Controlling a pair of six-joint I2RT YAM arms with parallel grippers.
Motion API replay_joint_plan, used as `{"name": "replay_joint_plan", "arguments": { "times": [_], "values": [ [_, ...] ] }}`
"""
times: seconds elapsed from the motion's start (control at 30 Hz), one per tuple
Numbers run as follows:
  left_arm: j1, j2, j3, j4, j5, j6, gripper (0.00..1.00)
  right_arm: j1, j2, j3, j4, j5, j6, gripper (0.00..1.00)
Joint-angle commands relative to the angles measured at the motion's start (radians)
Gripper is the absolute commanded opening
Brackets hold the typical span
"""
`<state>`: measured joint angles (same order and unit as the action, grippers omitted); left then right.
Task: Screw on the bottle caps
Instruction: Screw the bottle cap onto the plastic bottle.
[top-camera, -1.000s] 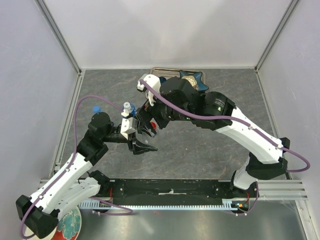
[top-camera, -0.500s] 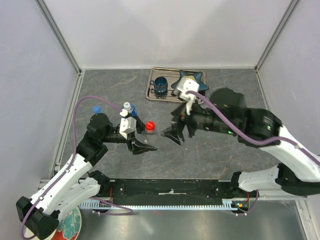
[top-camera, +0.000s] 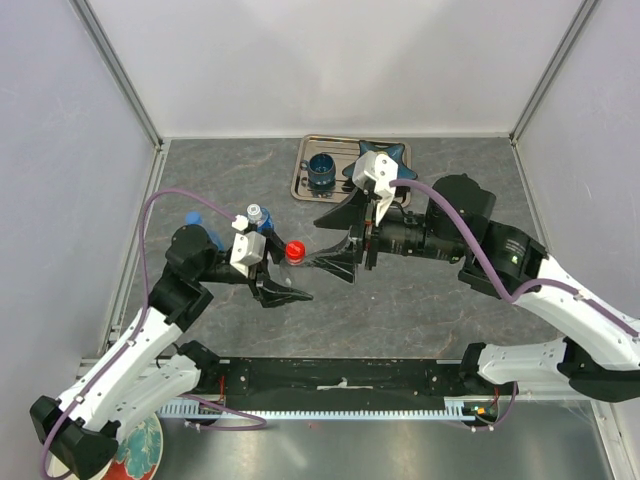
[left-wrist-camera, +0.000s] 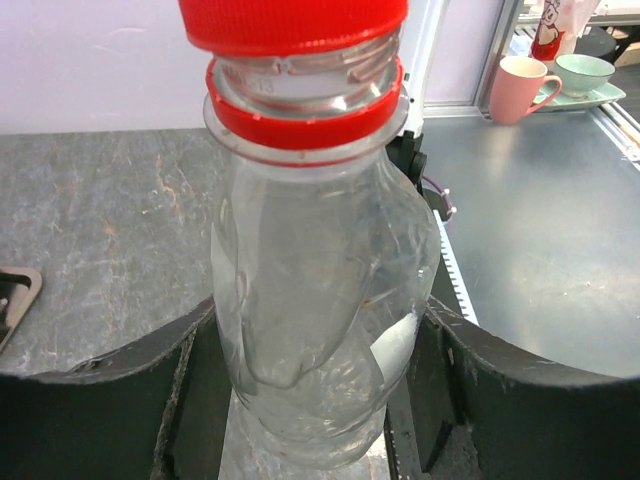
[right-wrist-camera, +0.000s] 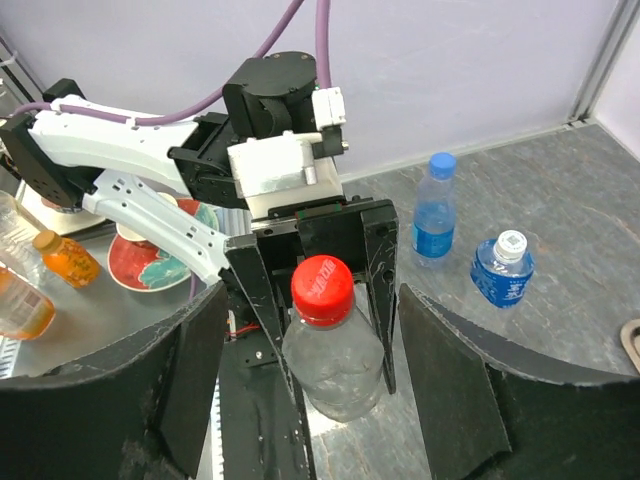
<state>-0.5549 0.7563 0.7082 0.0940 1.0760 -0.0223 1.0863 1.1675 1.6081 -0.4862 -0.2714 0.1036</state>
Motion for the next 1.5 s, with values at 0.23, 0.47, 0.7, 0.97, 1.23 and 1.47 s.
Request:
{"name": "replay_joint_plan", "arguments": {
  "times": [0.23,0.47,0.7,0.97,1.23,1.47],
  "values": [
    [0.009,0.009,0.096,0.052,-0.04,-0.028,0.02,-0.051,-0.031,-0.137,0.313,-0.132,0.162,0.74],
    [0.01,0.017,0.103,0.05,-0.044,-0.034,0.02,-0.057,-0.019,-0.171,0.385,-0.207,0.202,0.73],
    [0.012,0.017,0.103,0.049,-0.047,-0.041,0.02,-0.066,-0.003,-0.18,0.393,-0.215,0.199,0.67],
    [0.012,0.014,0.097,0.053,-0.044,-0.05,0.02,-0.08,0.001,-0.178,0.374,-0.164,0.176,0.68],
    [0.012,0.011,0.094,0.053,-0.044,-0.059,0.02,-0.095,-0.009,-0.134,0.331,-0.094,0.111,0.74],
    [0.012,0.017,0.096,0.053,-0.033,-0.065,0.02,-0.095,0.046,-0.082,0.272,-0.242,0.045,0.79]
  ]
}}
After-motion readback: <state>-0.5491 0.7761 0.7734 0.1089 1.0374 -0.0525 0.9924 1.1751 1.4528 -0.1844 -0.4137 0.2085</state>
